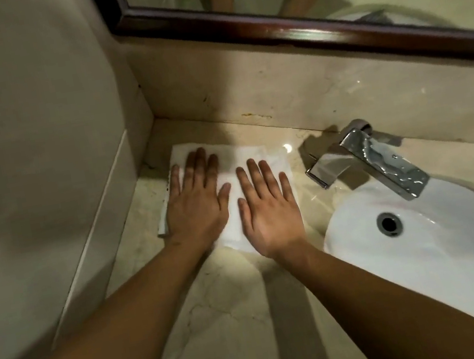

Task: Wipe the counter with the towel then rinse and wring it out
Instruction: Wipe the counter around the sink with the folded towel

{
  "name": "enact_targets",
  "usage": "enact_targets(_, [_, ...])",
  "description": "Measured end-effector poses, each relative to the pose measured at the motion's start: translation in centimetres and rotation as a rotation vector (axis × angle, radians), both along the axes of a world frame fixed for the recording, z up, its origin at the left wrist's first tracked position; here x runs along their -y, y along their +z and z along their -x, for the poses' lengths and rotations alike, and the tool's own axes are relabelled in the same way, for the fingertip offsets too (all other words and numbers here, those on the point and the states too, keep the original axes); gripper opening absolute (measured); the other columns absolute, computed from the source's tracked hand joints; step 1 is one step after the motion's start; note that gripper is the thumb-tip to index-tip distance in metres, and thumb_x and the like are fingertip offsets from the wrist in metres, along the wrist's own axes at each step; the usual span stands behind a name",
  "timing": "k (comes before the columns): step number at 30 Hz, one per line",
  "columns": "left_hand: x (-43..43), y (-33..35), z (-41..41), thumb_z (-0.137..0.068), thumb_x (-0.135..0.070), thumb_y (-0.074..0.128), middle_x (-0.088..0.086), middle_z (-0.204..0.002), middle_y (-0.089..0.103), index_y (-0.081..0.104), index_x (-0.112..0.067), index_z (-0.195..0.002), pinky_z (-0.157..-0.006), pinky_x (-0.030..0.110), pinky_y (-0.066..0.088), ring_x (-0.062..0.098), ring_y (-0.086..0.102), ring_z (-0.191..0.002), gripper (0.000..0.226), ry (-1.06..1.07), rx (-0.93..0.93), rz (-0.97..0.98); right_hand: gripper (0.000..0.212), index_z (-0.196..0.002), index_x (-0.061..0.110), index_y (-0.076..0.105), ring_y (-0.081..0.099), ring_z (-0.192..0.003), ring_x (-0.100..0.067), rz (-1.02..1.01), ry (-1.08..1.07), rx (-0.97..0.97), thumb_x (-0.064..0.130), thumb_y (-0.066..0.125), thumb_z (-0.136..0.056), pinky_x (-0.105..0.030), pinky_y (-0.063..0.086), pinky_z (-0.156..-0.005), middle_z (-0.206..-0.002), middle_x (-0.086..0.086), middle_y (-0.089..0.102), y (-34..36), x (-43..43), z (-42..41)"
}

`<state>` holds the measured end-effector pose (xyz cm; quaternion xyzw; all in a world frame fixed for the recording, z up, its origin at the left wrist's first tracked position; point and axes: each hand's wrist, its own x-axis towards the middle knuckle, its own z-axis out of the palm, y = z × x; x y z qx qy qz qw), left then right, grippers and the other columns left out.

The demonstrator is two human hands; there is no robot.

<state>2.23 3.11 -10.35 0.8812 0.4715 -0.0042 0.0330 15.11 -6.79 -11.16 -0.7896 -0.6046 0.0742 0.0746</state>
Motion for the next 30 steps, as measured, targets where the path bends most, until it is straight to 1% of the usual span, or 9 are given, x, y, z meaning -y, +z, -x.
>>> enact_targets(3, [3.8, 0.1, -1.2, -0.106, -0.052, 0.007, 0.011, -0.174, 0.011, 0.012, -0.015, -0.166, -0.13, 0.051, 0.004, 0.025, 0.005, -0.162, 0.071, -0.044, 0.008, 0.013, 0.062, -0.168, 0.022, 0.01, -0.006, -0.162, -0.02, 0.0, -0.044, 0.033, 0.04, 0.024, -0.11, -0.049, 0.006, -0.13, -0.176, -0.002, 0.001, -0.2, 4.3, -0.9])
enact_targets(7, [6.0, 0.2, -2.1, -0.107, -0.052, 0.01, 0.009, -0.175, 0.003, 0.006, -0.017, -0.167, -0.13, 0.052, 0.003, 0.024, -0.005, -0.162, 0.07, -0.051, -0.001, 0.044, 0.063, -0.165, 0.01, 0.02, 0.002, -0.163, -0.025, -0.042, -0.069, 0.062, 0.036, 0.033, -0.109, -0.051, 0.012, -0.13, -0.174, -0.012, 0.009, -0.8, 6.7, -1.0])
enact_targets(9, [5.5, 0.1, -2.2, -0.107, -0.053, 0.01, 0.008, -0.175, 0.0, 0.004, -0.018, -0.167, -0.13, 0.052, 0.002, 0.023, -0.006, -0.162, 0.07, -0.047, -0.004, 0.046, 0.063, -0.164, 0.006, 0.021, 0.004, -0.163, -0.026, -0.06, -0.057, 0.049, 0.033, 0.035, -0.108, -0.049, 0.013, -0.13, -0.173, -0.015, 0.011, -1.1, 6.0, -0.9])
enact_targets(12, [4.7, 0.1, -2.5, -0.107, -0.052, 0.012, 0.008, -0.175, 0.003, 0.006, -0.018, -0.167, -0.13, 0.051, 0.002, 0.023, -0.003, -0.162, 0.069, -0.055, 0.0, 0.044, 0.064, -0.164, 0.006, 0.021, 0.004, -0.163, -0.025, -0.054, -0.04, 0.05, 0.032, 0.035, -0.108, -0.047, 0.011, -0.13, -0.174, -0.014, 0.012, -1.2, 5.1, -1.6])
enact_targets(15, [3.6, 0.0, -3.2, -0.107, -0.053, 0.013, 0.009, -0.175, 0.009, 0.012, -0.017, -0.166, -0.13, 0.051, 0.004, 0.024, 0.004, -0.162, 0.07, -0.07, 0.0, 0.037, 0.064, -0.165, 0.007, 0.021, 0.006, -0.162, -0.024, -0.042, -0.043, 0.062, 0.034, 0.03, -0.108, -0.044, 0.01, -0.13, -0.174, -0.013, 0.013, -1.0, 3.9, -2.5])
enact_targets(17, [2.1, 0.0, -3.9, -0.106, -0.053, 0.014, 0.009, -0.174, 0.012, 0.014, -0.017, -0.166, -0.13, 0.051, 0.003, 0.024, 0.007, -0.162, 0.07, -0.09, -0.007, 0.028, 0.064, -0.165, 0.006, 0.021, 0.006, -0.162, -0.024, -0.039, -0.063, 0.054, 0.035, 0.026, -0.108, -0.045, 0.011, -0.13, -0.174, -0.014, 0.014, -0.9, 2.5, -2.9])
enact_targets(22, [-1.5, -0.4, -5.7, -0.106, -0.052, 0.007, 0.006, -0.175, 0.005, 0.006, -0.019, -0.167, -0.13, 0.05, -0.001, 0.021, -0.001, -0.162, 0.07, -0.096, -0.009, 0.023, 0.064, -0.165, 0.006, 0.014, -0.002, -0.163, -0.026, 0.003, -0.047, 0.004, 0.036, 0.022, -0.109, -0.046, 0.002, -0.132, -0.174, -0.016, 0.006, 0.1, -0.9, -4.4])
enact_targets(26, [-2.5, -1.0, -5.9, -0.102, -0.052, 0.002, 0.007, -0.175, 0.007, 0.008, -0.018, -0.166, -0.13, 0.049, 0.0, 0.021, 0.004, -0.162, 0.073, -0.09, 0.003, 0.006, 0.065, -0.165, 0.004, 0.018, 0.004, -0.162, -0.027, -0.015, -0.066, 0.011, 0.034, 0.026, -0.108, -0.045, 0.003, -0.132, -0.173, -0.018, 0.011, 0.0, -2.1, -4.8])
enact_targets(30, [-2.2, -0.7, -6.0, -0.1, -0.052, -0.001, 0.007, -0.175, 0.009, 0.01, -0.019, -0.166, -0.13, 0.048, 0.0, 0.02, 0.006, -0.162, 0.075, -0.067, 0.005, 0.018, 0.064, -0.165, 0.005, 0.016, 0.002, -0.163, -0.026, -0.014, -0.068, 0.004, 0.034, 0.024, -0.109, -0.045, 0.002, -0.132, -0.174, -0.017, 0.009, -0.2, -1.4, -4.4])
